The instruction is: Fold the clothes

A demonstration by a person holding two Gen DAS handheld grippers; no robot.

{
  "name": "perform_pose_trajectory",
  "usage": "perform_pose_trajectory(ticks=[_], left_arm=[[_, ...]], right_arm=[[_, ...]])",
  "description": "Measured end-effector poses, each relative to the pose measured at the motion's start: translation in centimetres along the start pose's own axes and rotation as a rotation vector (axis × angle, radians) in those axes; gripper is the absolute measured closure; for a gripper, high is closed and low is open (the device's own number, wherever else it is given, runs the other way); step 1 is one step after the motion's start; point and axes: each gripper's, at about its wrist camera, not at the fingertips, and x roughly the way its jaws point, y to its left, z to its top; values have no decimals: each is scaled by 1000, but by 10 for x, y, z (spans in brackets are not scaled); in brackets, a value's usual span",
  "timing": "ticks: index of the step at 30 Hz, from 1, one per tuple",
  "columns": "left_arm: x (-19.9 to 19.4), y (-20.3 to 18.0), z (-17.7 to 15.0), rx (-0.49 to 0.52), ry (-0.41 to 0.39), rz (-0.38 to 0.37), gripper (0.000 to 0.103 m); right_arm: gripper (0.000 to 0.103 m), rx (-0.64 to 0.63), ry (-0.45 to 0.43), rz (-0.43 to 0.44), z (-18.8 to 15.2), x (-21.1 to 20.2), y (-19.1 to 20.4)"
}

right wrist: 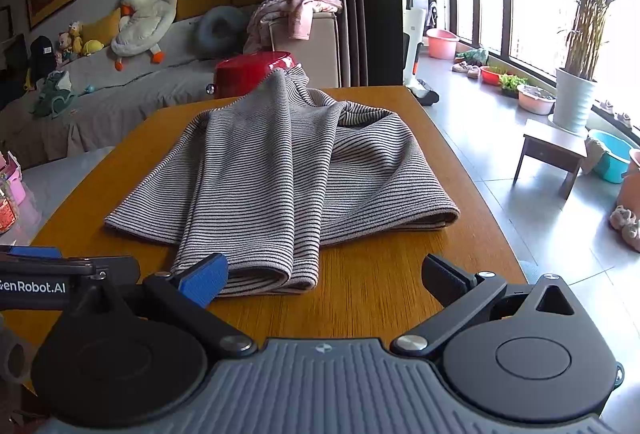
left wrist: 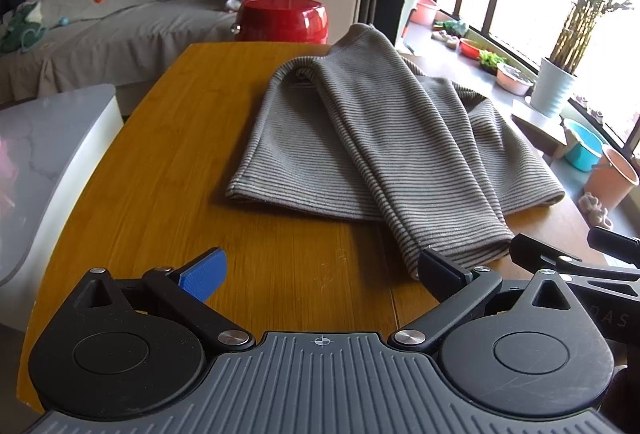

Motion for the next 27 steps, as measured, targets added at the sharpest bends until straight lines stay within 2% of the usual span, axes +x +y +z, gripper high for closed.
perform_pose_trajectory(ticks=[27], left_arm=[[1,0,1,2,9,1,0]], right_arm=[[0,4,-2,6,-1,0,-1]])
